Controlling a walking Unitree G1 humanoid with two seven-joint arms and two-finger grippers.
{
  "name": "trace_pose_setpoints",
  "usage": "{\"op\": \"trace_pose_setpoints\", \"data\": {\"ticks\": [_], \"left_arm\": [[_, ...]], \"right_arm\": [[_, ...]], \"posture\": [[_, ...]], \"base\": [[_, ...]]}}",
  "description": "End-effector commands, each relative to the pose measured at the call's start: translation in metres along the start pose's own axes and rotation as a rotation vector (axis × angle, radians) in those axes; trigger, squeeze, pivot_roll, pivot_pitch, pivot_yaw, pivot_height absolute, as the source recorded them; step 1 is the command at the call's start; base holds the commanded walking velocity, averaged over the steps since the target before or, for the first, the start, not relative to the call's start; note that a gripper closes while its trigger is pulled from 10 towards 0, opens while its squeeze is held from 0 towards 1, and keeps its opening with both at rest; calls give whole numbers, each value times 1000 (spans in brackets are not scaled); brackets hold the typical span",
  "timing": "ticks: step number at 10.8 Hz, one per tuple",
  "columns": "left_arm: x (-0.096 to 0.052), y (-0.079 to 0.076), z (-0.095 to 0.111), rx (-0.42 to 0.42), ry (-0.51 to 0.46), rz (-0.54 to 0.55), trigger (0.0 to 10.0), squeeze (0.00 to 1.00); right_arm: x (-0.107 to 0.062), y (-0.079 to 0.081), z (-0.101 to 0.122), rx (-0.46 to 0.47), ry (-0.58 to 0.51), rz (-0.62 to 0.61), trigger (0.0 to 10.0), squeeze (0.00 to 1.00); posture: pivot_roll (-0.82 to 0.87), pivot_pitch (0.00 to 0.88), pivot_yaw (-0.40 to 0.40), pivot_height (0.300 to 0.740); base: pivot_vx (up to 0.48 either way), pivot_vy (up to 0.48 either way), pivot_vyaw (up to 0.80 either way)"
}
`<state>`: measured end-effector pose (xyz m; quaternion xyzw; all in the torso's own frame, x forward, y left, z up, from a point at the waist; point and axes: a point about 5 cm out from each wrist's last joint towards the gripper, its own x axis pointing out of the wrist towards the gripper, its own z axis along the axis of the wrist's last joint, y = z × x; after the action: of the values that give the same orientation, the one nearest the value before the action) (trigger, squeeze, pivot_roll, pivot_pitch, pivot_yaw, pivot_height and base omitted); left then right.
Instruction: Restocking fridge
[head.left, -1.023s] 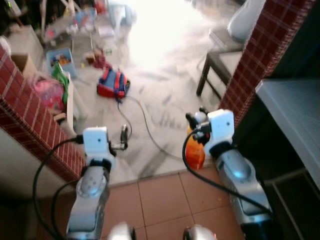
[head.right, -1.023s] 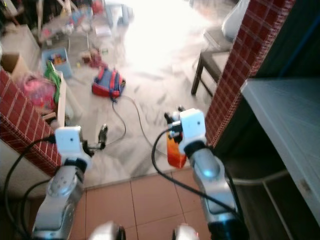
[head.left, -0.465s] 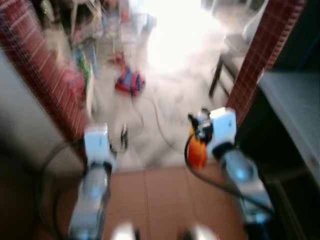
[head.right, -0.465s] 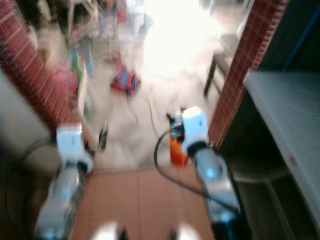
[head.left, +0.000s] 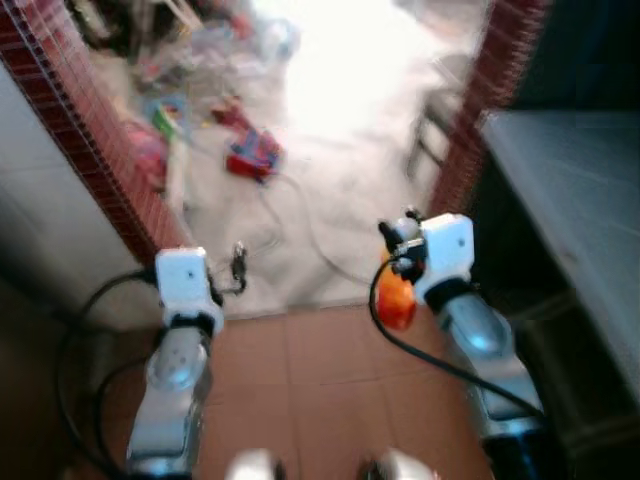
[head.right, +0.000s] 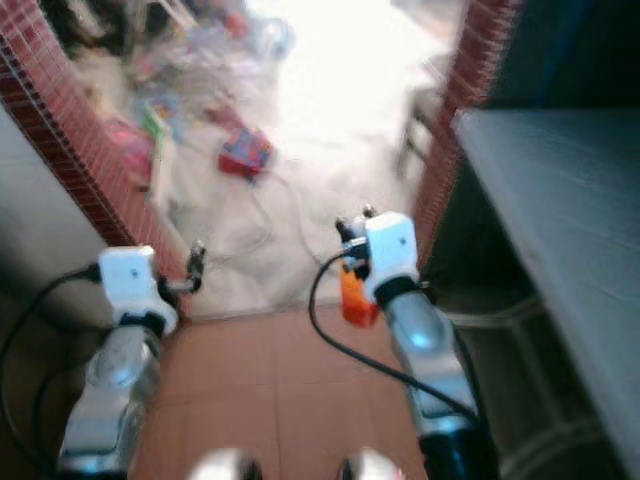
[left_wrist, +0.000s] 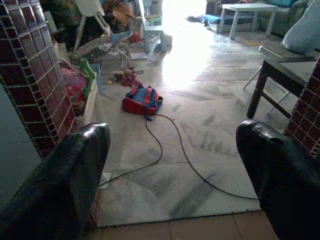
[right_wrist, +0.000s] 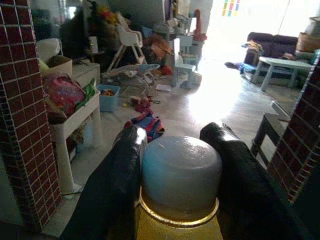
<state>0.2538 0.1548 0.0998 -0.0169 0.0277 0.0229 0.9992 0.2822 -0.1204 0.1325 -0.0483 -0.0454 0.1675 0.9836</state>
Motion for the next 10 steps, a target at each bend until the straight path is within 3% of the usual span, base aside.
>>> {"op": "trace_pose_setpoints", "data": {"ticks": [1,2,6,10], "left_arm": [[2,0,5,-21,-13,16,10000,0],[2,-3,5,-27,-2,13,10000,0],[9,-8,13,-7,-44,-4,10000,0],[4,-16,5,-2,-14,-32,10000,0]], "right_arm": [[4,2,11,-10,-50,18,10000,0],[4,1,11,-12,-50,21,10000,0],[11,-2,18,-37,-74,32,10000,0],[3,1,12,-36,-57,39,10000,0]], "posture": [[53,30,39,740],[51,31,31,740],[20,31,9,740],[19,30,13,740]], "base": [[0,0,0],[0,0,0],[0,480,0],[0,480,0]]}}
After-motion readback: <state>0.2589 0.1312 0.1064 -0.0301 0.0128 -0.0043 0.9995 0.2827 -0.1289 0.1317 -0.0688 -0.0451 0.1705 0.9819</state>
